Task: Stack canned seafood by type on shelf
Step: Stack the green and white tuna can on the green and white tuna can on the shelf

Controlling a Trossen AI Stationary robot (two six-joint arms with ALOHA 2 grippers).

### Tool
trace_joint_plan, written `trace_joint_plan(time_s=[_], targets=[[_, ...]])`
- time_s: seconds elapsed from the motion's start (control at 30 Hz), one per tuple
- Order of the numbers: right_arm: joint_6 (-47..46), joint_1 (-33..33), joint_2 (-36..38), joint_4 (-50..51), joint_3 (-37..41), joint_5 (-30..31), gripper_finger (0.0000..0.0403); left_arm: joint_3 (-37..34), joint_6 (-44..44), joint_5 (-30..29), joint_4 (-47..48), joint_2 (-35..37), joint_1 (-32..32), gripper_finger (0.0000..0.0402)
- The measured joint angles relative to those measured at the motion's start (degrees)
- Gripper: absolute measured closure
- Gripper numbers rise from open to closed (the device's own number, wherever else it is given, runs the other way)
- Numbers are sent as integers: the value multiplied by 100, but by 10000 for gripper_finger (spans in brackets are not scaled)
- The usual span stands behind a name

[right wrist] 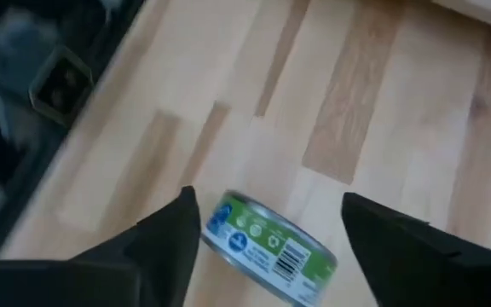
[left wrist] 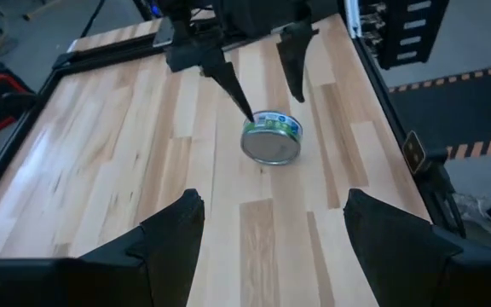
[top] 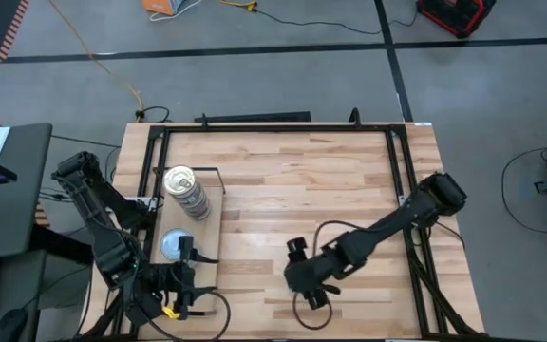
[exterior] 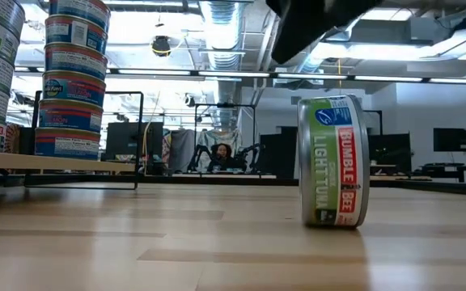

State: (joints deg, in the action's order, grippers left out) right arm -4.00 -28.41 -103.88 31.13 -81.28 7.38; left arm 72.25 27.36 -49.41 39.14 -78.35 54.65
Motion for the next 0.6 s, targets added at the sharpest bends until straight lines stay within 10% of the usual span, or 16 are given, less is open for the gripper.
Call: trace_joint_plan(time_s=[0.6], targets=[[2623,558,-669,1572,-828,-776,69,0,-351,-39,161,2,-245,129]])
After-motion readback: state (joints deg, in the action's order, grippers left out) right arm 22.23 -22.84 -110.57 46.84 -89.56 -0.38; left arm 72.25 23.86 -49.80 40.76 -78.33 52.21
